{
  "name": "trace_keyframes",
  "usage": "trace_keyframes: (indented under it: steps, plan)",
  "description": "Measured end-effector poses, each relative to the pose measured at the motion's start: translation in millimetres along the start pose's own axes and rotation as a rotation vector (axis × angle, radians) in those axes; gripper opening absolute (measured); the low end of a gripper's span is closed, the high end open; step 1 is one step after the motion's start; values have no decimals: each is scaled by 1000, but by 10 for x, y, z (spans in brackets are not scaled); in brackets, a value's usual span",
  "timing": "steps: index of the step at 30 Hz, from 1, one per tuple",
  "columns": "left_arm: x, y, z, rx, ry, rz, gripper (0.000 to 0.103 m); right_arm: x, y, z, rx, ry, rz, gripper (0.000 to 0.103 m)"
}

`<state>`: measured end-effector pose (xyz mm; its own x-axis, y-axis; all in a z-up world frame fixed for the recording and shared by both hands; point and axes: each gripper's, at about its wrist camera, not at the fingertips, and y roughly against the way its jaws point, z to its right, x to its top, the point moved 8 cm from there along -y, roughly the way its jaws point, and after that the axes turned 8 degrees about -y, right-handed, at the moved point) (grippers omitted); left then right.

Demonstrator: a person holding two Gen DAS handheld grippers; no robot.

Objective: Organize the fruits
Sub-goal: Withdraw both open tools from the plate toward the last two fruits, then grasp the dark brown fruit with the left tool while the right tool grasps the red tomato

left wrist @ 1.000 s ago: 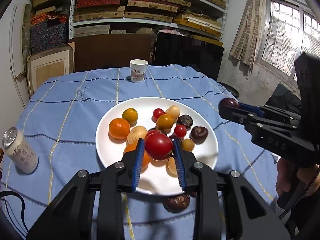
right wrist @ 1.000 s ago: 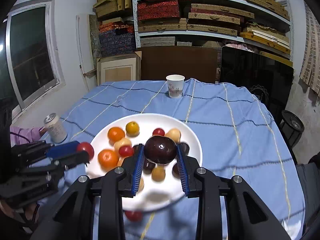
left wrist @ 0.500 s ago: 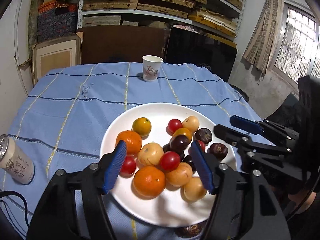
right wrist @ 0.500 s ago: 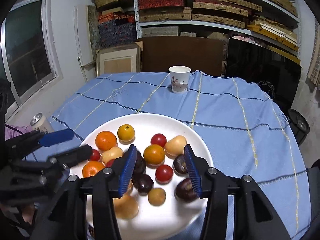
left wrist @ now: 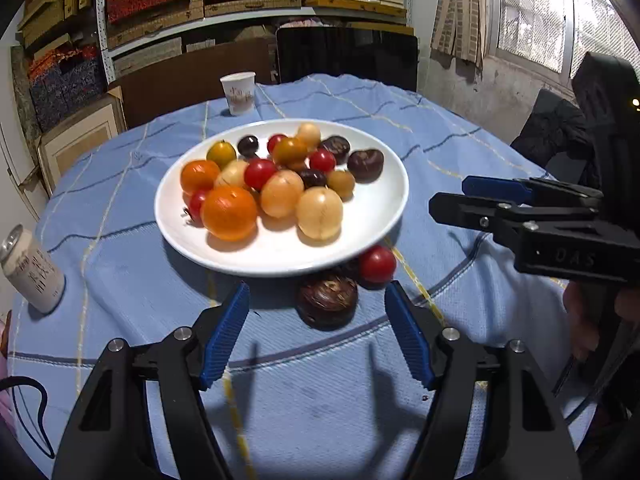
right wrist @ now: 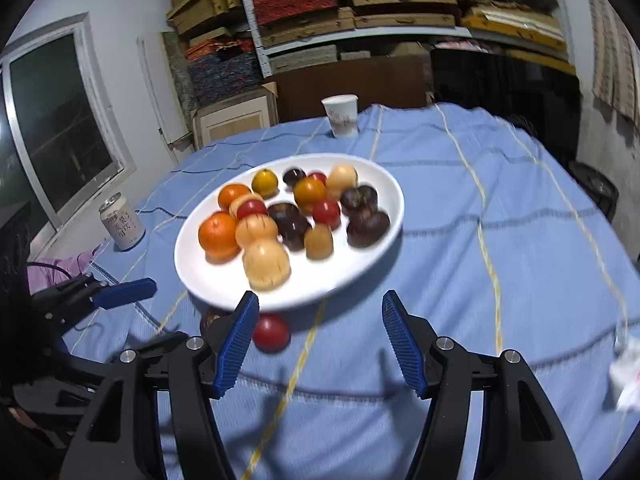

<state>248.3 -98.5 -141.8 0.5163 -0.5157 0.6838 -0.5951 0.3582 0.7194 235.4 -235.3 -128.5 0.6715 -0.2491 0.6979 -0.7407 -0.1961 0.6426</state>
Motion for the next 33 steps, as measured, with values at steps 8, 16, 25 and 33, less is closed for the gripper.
trace_keyframes:
  steps: [8, 16, 25, 33]
  plan:
    - [-67, -258, 25, 48, -8, -55, 64, -169, 10, 29, -27, -5, -14, 65]
    - [-91, -443, -32, 18, 35, -96, 57, -205, -42, 44, -27, -15, -33, 65]
    - [-109, -492, -91, -37, 83, -99, 54, -207, -74, 48, -45, -13, -41, 65]
    - [-89, -395, -55, -61, 92, -57, 42, -229, -84, 30, -63, -5, -45, 65]
